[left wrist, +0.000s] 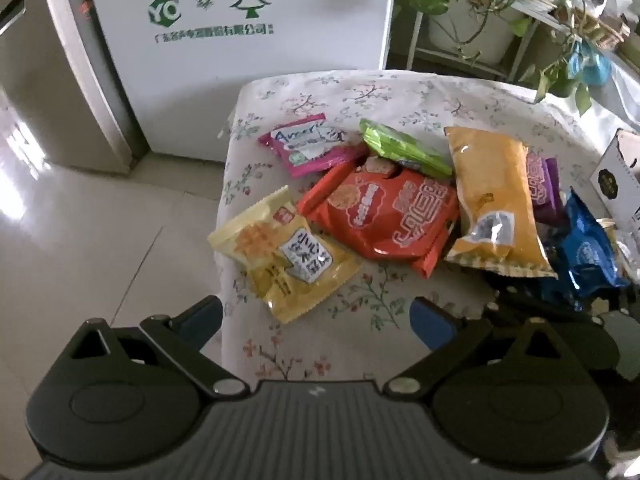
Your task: Organize snacks
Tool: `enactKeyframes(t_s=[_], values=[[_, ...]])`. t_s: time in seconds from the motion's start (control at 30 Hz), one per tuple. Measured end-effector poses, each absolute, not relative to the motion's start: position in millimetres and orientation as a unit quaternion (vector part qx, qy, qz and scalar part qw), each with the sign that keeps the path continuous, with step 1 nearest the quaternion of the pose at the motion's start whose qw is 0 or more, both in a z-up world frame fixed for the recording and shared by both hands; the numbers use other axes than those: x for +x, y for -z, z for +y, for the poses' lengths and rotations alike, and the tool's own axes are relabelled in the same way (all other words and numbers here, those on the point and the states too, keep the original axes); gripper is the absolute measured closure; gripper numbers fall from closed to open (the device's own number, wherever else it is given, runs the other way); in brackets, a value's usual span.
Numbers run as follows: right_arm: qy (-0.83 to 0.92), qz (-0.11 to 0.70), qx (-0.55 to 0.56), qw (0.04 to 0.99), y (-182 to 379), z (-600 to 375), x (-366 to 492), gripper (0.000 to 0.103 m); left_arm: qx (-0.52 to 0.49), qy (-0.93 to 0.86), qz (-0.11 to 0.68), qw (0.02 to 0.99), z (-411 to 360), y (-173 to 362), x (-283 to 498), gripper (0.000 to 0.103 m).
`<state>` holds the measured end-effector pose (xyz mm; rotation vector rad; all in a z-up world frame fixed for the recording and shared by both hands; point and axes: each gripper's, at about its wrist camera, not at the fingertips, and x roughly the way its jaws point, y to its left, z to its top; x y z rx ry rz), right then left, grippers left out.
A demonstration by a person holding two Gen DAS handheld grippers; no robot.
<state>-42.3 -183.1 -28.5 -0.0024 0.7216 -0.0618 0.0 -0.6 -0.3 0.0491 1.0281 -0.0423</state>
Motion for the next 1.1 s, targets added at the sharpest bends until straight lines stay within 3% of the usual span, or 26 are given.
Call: enactKeyframes(t_s=[0.27,0.73,1.1], values=[[0.030,0.354,0.000,0.935,28.5,-183.3,-41.8,0.000,0.050,0.027,0.492,0.869,-13.2,-2.9,-9.4,0.004],[0.030,0.354,0.000,0.935,28.8,-183.1,-42.1,0.000,-0.030,-0.037,0.489,0.871,36.5,-23.6,-0.3,0.004],[0.030,0.354,0.000,0.935,28.9,-183.2,-42.0,0.000,0.013,0.003,0.490,0.871,38.5,-61.7,-10.0,0.003]])
